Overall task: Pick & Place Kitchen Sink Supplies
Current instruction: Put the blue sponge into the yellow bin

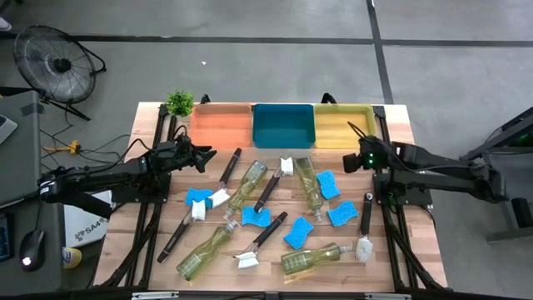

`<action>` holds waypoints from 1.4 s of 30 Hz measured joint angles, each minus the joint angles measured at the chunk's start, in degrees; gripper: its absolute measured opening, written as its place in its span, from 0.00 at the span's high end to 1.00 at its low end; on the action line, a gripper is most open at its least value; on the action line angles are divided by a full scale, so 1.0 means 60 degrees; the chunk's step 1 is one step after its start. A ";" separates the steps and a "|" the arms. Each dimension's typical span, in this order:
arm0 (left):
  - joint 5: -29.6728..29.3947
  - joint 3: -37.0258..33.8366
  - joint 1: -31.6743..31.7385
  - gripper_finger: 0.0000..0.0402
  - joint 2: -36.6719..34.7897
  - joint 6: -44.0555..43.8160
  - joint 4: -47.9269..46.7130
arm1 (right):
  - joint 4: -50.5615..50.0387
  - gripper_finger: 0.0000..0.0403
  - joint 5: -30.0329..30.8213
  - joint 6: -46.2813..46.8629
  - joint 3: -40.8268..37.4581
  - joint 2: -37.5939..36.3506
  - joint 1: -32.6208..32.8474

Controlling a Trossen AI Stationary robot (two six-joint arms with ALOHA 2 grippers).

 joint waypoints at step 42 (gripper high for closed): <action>0.0000 0.0001 0.0002 0.49 0.0002 0.0001 -0.0058 | 0.2266 0.54 -0.3156 0.1234 0.0083 0.4925 0.2080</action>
